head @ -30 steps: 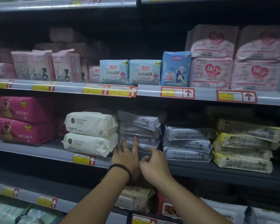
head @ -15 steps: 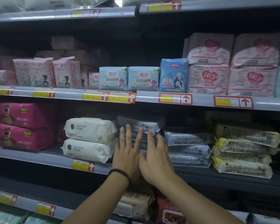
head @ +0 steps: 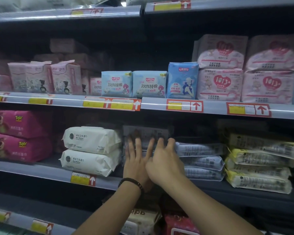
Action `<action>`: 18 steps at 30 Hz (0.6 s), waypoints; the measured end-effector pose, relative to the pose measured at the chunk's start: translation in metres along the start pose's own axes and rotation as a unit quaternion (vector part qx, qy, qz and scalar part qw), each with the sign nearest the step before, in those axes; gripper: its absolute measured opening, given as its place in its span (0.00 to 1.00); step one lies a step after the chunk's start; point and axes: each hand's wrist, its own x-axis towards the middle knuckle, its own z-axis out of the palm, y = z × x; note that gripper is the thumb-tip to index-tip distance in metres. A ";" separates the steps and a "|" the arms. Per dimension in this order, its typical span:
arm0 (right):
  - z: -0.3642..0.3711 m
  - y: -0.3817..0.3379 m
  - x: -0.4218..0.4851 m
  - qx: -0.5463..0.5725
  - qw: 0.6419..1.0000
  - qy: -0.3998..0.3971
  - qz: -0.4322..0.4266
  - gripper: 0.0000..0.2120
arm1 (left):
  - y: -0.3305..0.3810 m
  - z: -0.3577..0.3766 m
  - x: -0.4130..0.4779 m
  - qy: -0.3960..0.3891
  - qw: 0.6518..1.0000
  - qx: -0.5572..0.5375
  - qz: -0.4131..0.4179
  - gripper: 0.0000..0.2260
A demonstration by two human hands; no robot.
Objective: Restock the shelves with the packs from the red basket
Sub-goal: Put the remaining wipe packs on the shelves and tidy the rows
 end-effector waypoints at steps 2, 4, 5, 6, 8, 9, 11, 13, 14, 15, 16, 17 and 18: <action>0.001 -0.003 0.000 0.035 0.999 -0.006 0.014 0.38 | 0.001 -0.004 0.001 -0.027 1.000 0.007 0.003 0.48; 0.003 -0.004 -0.002 0.076 0.997 -0.014 0.026 0.41 | -0.003 -0.004 0.004 -0.053 0.998 0.008 0.009 0.47; 0.004 -0.004 -0.002 0.091 0.995 -0.021 0.026 0.42 | -0.007 -0.002 0.007 -0.065 0.998 0.000 0.012 0.48; 0.004 -0.003 -0.002 0.101 0.994 -0.028 0.024 0.43 | -0.012 0.003 0.011 -0.073 0.997 -0.008 0.015 0.49; 0.004 -0.002 -0.001 0.118 0.992 -0.032 0.024 0.42 | -0.022 0.017 0.017 -0.076 0.997 -0.002 0.022 0.47; 0.004 -0.001 0.000 0.126 0.991 -0.033 0.027 0.42 | -0.024 0.021 0.019 -0.066 0.997 0.010 0.031 0.45; 0.004 0.000 0.004 0.144 0.988 -0.036 0.037 0.40 | -0.024 0.023 0.019 -0.028 0.996 0.052 0.068 0.42; 0.004 0.001 0.008 0.160 0.985 -0.039 0.045 0.40 | -0.017 0.020 0.017 0.012 0.992 0.082 0.099 0.40; 0.004 0.001 0.009 0.165 0.984 -0.039 0.046 0.40 | -0.013 0.016 0.015 0.032 0.992 0.077 0.098 0.40; 0.006 0.003 0.010 0.168 0.984 -0.040 0.044 0.40 | -0.009 0.011 0.014 0.038 0.994 0.063 0.084 0.41; 0.006 0.004 0.010 0.168 0.984 -0.037 0.039 0.39 | -0.005 0.007 0.012 0.029 0.996 0.047 0.066 0.42; 0.008 0.007 0.010 0.166 0.985 -0.033 0.032 0.39 | -0.001 0.004 0.010 0.010 0.998 0.034 0.047 0.43; 0.008 0.010 0.009 0.164 0.986 -0.030 0.022 0.39 | 0.002 0.001 0.009 -0.010 0.999 0.024 0.031 0.43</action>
